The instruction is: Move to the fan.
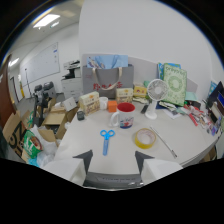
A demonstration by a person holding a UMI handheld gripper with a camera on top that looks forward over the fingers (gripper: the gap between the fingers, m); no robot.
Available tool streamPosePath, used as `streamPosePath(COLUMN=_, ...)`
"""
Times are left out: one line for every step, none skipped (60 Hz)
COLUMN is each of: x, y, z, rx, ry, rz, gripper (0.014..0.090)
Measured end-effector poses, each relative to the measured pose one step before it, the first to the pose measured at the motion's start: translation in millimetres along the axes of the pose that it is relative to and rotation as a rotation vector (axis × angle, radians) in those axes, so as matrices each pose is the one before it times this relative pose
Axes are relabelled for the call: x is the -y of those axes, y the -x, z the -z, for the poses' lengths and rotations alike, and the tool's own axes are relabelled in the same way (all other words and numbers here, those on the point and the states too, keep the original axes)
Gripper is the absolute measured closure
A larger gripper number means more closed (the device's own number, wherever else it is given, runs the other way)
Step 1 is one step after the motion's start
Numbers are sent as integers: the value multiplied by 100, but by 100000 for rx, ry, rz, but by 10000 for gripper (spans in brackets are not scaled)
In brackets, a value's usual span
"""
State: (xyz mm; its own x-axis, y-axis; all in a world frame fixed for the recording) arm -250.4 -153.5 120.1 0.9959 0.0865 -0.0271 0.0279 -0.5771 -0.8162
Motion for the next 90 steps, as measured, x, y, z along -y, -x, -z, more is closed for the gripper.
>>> streamPosePath(x=-26, y=-69, z=4, rx=-209, ry=42, rz=33, gripper=208)
streamPosePath(x=-36, y=-89, z=-14, rx=-222, ry=78, rz=89, gripper=206)
streamPosePath(x=-26, y=-48, z=-31, rx=8, ry=28, rz=94, gripper=207)
streamPosePath(x=-19, y=-48, z=-39, rx=120, ry=-37, rz=22, gripper=207)
streamPosePath(x=-11, y=-74, z=-32, rx=74, ry=-63, rz=-78, gripper=204)
streamPosePath(x=-10, y=-62, z=43, rx=83, ry=67, rz=-148, gripper=204)
streamPosePath(x=-59, y=-379, z=-74, rx=41, ry=23, rz=10, gripper=202)
streamPosePath(x=-66, y=-180, z=-60, rx=-43, ry=130, rz=2, gripper=204)
streamPosePath(x=-72, y=-162, z=-64, rx=22, ry=101, rz=30, gripper=203)
streamPosePath(x=-17, y=-154, z=-29, rx=43, ry=140, rz=-62, gripper=202)
streamPosePath(x=-41, y=-224, z=-29, rx=-10, ry=63, rz=-53, gripper=203)
streamPosePath(x=-57, y=-280, z=-42, rx=-138, ry=88, rz=-26, gripper=204)
streamPosePath(x=-33, y=0, z=-92, rx=-460, ry=204, rz=-50, gripper=203)
streamPosePath(x=-124, y=-505, z=-45, rx=72, ry=44, rz=146, gripper=205)
streamPosePath(x=-68, y=-315, z=-80, rx=-36, ry=209, rz=114, gripper=206)
streamPosePath(x=-60, y=-319, z=-75, rx=-108, ry=181, rz=93, gripper=204)
streamPosePath(x=-63, y=-350, z=-95, rx=-285, ry=163, rz=-47, gripper=204)
streamPosePath(x=-39, y=-376, z=-70, rx=-360, ry=185, rz=-95, gripper=206)
streamPosePath(x=-43, y=-353, z=-104, rx=-178, ry=207, rz=-56, gripper=206)
streamPosePath(x=20, y=-104, z=-106, rx=-247, ry=402, rz=-97, gripper=205)
streamPosePath(x=-53, y=-346, z=-105, rx=4, ry=269, rz=-93, gripper=205)
streamPosePath(x=-63, y=-397, z=-144, rx=-165, ry=162, rz=-113, gripper=203)
streamPosePath(x=-53, y=-667, z=-32, rx=29, ry=196, rz=-125, gripper=203)
streamPosePath(x=-14, y=-459, z=-112, rx=-171, ry=182, rz=-150, gripper=204)
streamPosePath(x=-5, y=-460, z=-121, rx=-145, ry=159, rz=-76, gripper=203)
streamPosePath(x=-6, y=-511, z=-129, rx=-232, ry=219, rz=15, gripper=203)
streamPosePath(x=-9, y=-518, z=-146, rx=-326, ry=202, rz=39, gripper=203)
streamPosePath(x=-3, y=-295, z=-199, rx=-386, ry=240, rz=-9, gripper=204)
streamPosePath(x=-19, y=-606, z=-133, rx=-83, ry=87, rz=152, gripper=203)
streamPosePath(x=-21, y=-498, z=-164, rx=-177, ry=155, rz=39, gripper=204)
streamPosePath(x=-2, y=-516, z=-159, rx=-175, ry=199, rz=0, gripper=206)
streamPosePath(x=28, y=-492, z=-171, rx=-138, ry=172, rz=39, gripper=206)
streamPosePath(x=42, y=-495, z=-177, rx=-80, ry=179, rz=60, gripper=205)
streamPosePath(x=71, y=-435, z=-139, rx=-155, ry=239, rz=53, gripper=207)
streamPosePath(x=88, y=-510, z=-276, rx=-16, ry=35, rz=84, gripper=207)
streamPosePath(x=98, y=-480, z=-237, rx=-108, ry=73, rz=113, gripper=207)
streamPosePath(x=93, y=-483, z=-231, rx=-129, ry=14, rz=107, gripper=207)
streamPosePath(x=140, y=-449, z=-248, rx=-70, ry=-14, rz=56, gripper=207)
streamPosePath(x=175, y=-424, z=-257, rx=1, ry=-56, rz=115, gripper=207)
streamPosePath(x=148, y=-384, z=-202, rx=-55, ry=74, rz=120, gripper=207)
streamPosePath(x=170, y=-433, z=-333, rx=12, ry=-2, rz=138, gripper=210)
streamPosePath(x=149, y=-363, z=-181, rx=29, ry=-21, rz=113, gripper=209)
streamPosePath(x=201, y=-412, z=-276, rx=169, ry=-159, rz=143, gripper=212)
streamPosePath(x=171, y=-318, z=-281, rx=176, ry=-173, rz=149, gripper=212)
streamPosePath(x=205, y=-321, z=-301, rx=206, ry=-125, rz=174, gripper=210)
streamPosePath(x=218, y=-315, z=-279, rx=166, ry=-136, rz=114, gripper=211)
streamPosePath(x=227, y=-315, z=-289, rx=137, ry=-166, rz=122, gripper=210)
streamPosePath(x=249, y=-284, z=-300, rx=159, ry=-156, rz=144, gripper=210)
streamPosePath(x=232, y=-256, z=-285, rx=195, ry=-100, rz=213, gripper=210)
streamPosePath(x=255, y=-212, z=-299, rx=205, ry=-80, rz=267, gripper=210)
streamPosePath(x=304, y=-283, z=-368, rx=349, ry=-62, rz=214, gripper=210)
streamPosePath(x=195, y=-175, z=-223, rx=274, ry=-289, rz=206, gripper=210)
streamPosePath(x=231, y=-180, z=-275, rx=297, ry=-252, rz=191, gripper=212)
streamPosePath(x=239, y=-179, z=-291, rx=247, ry=-264, rz=116, gripper=211)
streamPosePath(x=262, y=-185, z=-307, rx=173, ry=-226, rz=55, gripper=211)
streamPosePath(x=249, y=-191, z=-303, rx=157, ry=-113, rz=139, gripper=211)
streamPosePath(x=242, y=-147, z=-322, rx=256, ry=-21, rz=179, gripper=209)
streamPosePath(x=230, y=-114, z=-369, rx=445, ry=-111, rz=198, gripper=208)
streamPosePath(x=271, y=-129, z=-282, rx=362, ry=-184, rz=93, gripper=208)
streamPosePath(x=298, y=-159, z=-311, rx=216, ry=-271, rz=34, gripper=206)
streamPosePath(x=260, y=-172, z=-405, rx=77, ry=-186, rz=13, gripper=207)
streamPosePath(x=217, y=-156, z=-337, rx=87, ry=-90, rz=170, gripper=207)
streamPosePath(x=259, y=-121, z=-350, rx=182, ry=-184, rz=166, gripper=206)
streamPosePath(x=291, y=-84, z=-341, rx=282, ry=-292, rz=171, gripper=205)
streamPosePath(x=272, y=-88, z=-337, rx=268, ry=-314, rz=213, gripper=206)
streamPosePath(x=234, y=-129, z=-337, rx=87, ry=-194, rz=147, gripper=207)
streamPosePath(x=210, y=-105, z=-292, rx=99, ry=-362, rz=149, gripper=206)
streamPosePath(x=304, y=-85, z=-318, rx=175, ry=-228, rz=-51, gripper=207)
streamPosePath(x=260, y=-72, z=-330, rx=105, ry=-160, rz=59, gripper=207)
streamPosePath(x=210, y=-108, z=-302, rx=47, ry=-61, rz=75, gripper=207)
streamPosePath(x=195, y=-142, z=-293, rx=-24, ry=7, rz=87, gripper=207)
streamPosePath(x=222, y=-90, z=-312, rx=50, ry=-55, rz=58, gripper=205)
streamPosePath(x=233, y=-47, z=-324, rx=158, ry=-147, rz=41, gripper=205)
streamPosePath(x=220, y=-43, z=-320, rx=130, ry=-104, rz=92, gripper=206)
streamPosePath(x=172, y=-82, z=-295, rx=-45, ry=61, rz=99, gripper=206)
streamPosePath(x=175, y=-97, z=-267, rx=-97, ry=44, rz=74, gripper=203)
streamPosePath(x=184, y=-28, z=-244, rx=-20, ry=-281, rz=106, gripper=204)
streamPosePath(x=198, y=-53, z=-299, rx=59, ry=-192, rz=16, gripper=207)
streamPosePath(x=219, y=-54, z=-255, rx=62, ry=-294, rz=-71, gripper=207)
streamPosePath(x=190, y=-100, z=-258, rx=-194, ry=-256, rz=-157, gripper=209)
streamPosePath(x=160, y=-93, z=-242, rx=-221, ry=-171, rz=-190, gripper=206)
streamPosePath(x=163, y=-41, z=-229, rx=-1, ry=-129, rz=-140, gripper=206)
streamPosePath(x=178, y=0, z=-247, rx=164, ry=-171, rz=-75, gripper=208)
streamPosePath(x=175, y=-14, z=-202, rx=-3, ry=-110, rz=-70, gripper=207)
streamPosePath(x=153, y=-74, z=-198, rx=-232, ry=-185, rz=-63, gripper=207)
streamPosePath(x=124, y=-64, z=-235, rx=-245, ry=-128, rz=-1, gripper=206)
streamPosePath(x=133, y=-15, z=-185, rx=-78, ry=-108, rz=18, gripper=208)
streamPosePath(x=121, y=18, z=-193, rx=86, ry=-227, rz=-17, gripper=206)
streamPosePath(x=103, y=0, z=-175, rx=36, ry=-144, rz=-35, gripper=207)
streamPosePath(x=82, y=-55, z=-151, rx=-164, ry=-43, rz=-62, gripper=205)
